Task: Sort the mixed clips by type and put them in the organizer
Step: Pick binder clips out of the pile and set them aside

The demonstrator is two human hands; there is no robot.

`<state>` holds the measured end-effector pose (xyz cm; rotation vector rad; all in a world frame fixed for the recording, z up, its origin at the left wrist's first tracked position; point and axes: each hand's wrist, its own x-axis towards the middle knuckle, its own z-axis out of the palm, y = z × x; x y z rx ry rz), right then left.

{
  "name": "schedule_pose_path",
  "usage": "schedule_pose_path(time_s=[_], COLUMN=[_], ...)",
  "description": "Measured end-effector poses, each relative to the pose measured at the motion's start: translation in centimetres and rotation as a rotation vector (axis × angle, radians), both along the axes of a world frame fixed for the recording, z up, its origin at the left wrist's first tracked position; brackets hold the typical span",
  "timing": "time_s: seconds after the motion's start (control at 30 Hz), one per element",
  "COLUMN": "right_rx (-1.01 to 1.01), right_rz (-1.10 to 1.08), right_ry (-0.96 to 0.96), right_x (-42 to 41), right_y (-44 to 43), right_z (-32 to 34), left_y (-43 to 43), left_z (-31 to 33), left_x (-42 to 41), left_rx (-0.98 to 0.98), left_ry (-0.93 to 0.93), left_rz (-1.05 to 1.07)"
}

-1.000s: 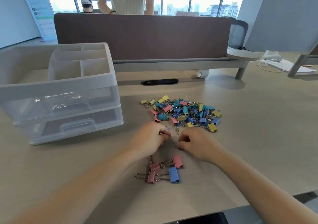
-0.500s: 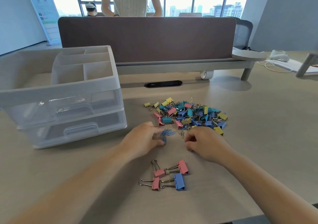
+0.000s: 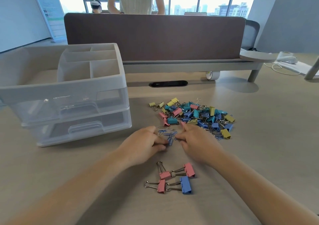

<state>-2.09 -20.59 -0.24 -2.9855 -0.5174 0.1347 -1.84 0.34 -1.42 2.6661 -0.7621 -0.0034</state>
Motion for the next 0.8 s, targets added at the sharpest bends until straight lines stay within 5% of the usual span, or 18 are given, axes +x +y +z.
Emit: schedule_pose_path(time_s=[0.23, 0.57, 0.8], right_rx=[0.071, -0.024, 0.012], right_rz=[0.105, 0.028, 0.123], right_ry=[-0.014, -0.071, -0.077], right_x=[-1.5, 0.1, -1.2], right_y=[0.1, 0.3, 0.2], right_z=[0.0, -0.1, -0.1], left_y=[0.3, -1.2, 0.4], left_z=[0.1, -0.5, -0.6], left_x=[0.3, 1.2, 0.5], left_rx=[-0.110, 0.119, -0.009], left_ry=[-0.011, -0.092, -0.012], left_rz=[0.007, -0.044, -0.057])
